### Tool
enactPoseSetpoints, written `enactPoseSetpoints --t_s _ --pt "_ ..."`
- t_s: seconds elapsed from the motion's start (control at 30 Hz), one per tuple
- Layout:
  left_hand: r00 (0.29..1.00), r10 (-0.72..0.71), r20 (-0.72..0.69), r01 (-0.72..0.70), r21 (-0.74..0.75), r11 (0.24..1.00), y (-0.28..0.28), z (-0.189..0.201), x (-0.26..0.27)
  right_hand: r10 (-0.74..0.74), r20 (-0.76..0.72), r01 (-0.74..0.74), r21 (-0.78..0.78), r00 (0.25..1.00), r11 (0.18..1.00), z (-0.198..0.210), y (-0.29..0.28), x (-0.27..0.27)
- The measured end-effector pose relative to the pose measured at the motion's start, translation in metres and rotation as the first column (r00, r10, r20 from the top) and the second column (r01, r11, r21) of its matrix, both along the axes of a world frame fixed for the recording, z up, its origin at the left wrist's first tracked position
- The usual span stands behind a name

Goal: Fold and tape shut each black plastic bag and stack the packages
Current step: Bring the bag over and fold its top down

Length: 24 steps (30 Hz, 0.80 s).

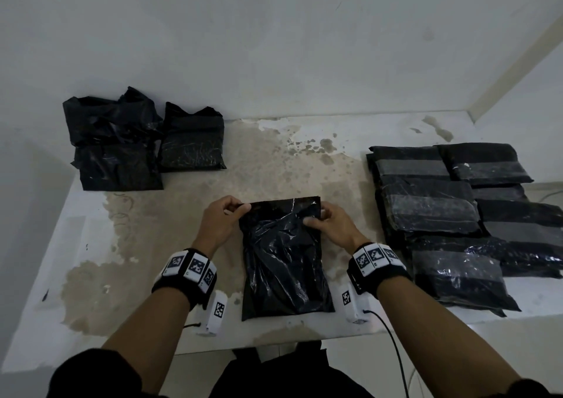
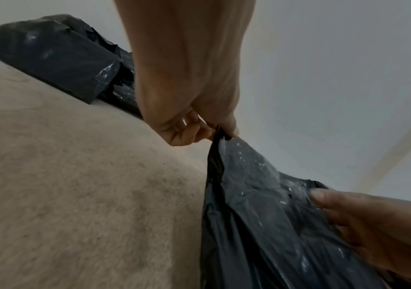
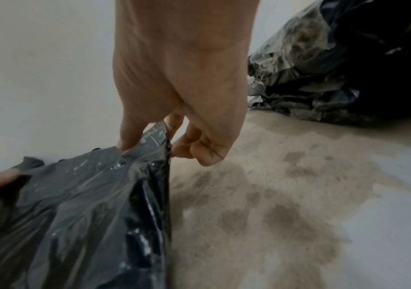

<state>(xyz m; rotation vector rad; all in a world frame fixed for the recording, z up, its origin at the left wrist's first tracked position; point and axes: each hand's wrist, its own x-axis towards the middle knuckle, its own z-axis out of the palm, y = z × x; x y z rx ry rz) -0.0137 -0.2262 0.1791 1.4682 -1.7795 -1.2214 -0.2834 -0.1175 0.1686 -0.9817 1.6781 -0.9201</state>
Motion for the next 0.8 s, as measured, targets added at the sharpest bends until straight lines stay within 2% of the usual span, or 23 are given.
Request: enactPoseSetpoints --t_s 0.07,0.17,0.3,0.37,0.47,0.53,0.8 --pt "1.000 -0.030 0.010 0.029 0.065 0.997 0.002 -0.004 0.003 0.066 -0.122 -0.060 0.056 0.990 0.997 -0.008 0.001 -0.001" --pt "0.991 -0.122 0.052 0.111 0.167 0.980 0.007 -0.009 0.008 0.039 -0.188 -0.027 0.069 0.981 0.997 -0.009 0.005 0.002" --pt "0.977 -0.155 0.148 0.132 0.154 0.979 0.009 -0.012 0.010 0.003 -0.258 0.016 0.070 0.966 0.997 -0.005 0.004 0.003" --pt "0.987 -0.115 0.114 0.092 0.194 0.977 0.010 -0.009 0.007 -0.061 -0.220 0.079 0.073 0.974 0.994 0.001 0.003 0.003" --pt "0.998 -0.005 -0.068 0.031 0.385 0.922 0.014 -0.002 0.001 -0.150 -0.085 0.160 0.129 0.985 0.979 0.011 0.003 0.007" --pt "0.988 0.058 -0.147 0.014 0.448 0.894 0.016 -0.002 -0.001 -0.202 -0.011 0.201 0.160 0.979 0.966 0.015 0.002 0.010" --pt "0.993 0.014 -0.119 0.024 0.313 0.949 0.028 -0.008 0.002 -0.223 0.024 0.216 0.165 0.975 0.962 0.007 0.006 0.014"
